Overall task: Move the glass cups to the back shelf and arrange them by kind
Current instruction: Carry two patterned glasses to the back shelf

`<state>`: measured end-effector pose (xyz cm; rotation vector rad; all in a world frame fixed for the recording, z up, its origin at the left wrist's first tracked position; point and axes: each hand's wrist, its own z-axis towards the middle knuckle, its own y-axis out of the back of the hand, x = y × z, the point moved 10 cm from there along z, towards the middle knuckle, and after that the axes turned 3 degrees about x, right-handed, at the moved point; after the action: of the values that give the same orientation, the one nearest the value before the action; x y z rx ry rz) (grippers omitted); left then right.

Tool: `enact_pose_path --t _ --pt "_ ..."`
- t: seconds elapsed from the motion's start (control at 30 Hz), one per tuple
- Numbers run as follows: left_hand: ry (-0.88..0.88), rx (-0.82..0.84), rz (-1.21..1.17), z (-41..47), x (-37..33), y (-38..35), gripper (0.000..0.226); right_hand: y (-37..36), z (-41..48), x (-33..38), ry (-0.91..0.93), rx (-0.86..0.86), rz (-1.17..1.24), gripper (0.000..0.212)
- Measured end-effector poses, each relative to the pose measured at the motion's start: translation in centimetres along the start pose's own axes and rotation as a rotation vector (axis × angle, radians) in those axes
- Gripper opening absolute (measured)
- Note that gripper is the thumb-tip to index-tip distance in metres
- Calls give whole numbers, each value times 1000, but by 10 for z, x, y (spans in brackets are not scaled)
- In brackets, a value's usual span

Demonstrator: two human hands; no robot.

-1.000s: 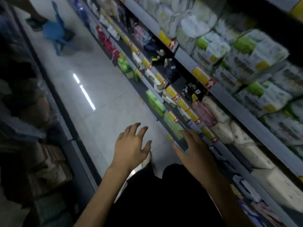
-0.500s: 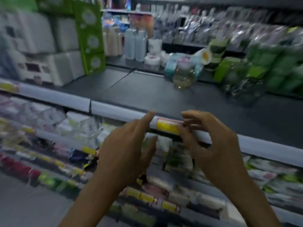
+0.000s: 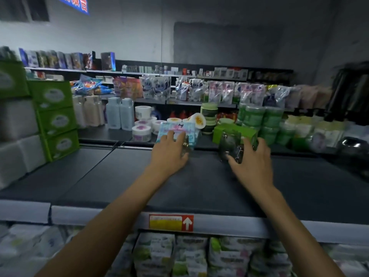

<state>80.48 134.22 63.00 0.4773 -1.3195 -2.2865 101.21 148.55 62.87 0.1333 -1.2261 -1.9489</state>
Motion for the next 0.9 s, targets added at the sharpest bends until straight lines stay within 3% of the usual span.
enact_pose_path --t 0.13,0.3,0.47,0.63,0.9 --pt "68 64 -20 19 8 -19 68 -13 2 -10 -21 49 42 66" --pt "133 136 -137 26 6 -32 79 -21 5 -20 -128 113 99 96" --pt "187 127 -170 33 8 -38 80 -36 10 -30 -194 194 196 112" --pt "202 120 -158 30 9 -41 83 -38 14 -34 -246 174 279 108" --pt "163 73 -157 22 3 -32 70 -30 9 -45 -339 138 311 103"
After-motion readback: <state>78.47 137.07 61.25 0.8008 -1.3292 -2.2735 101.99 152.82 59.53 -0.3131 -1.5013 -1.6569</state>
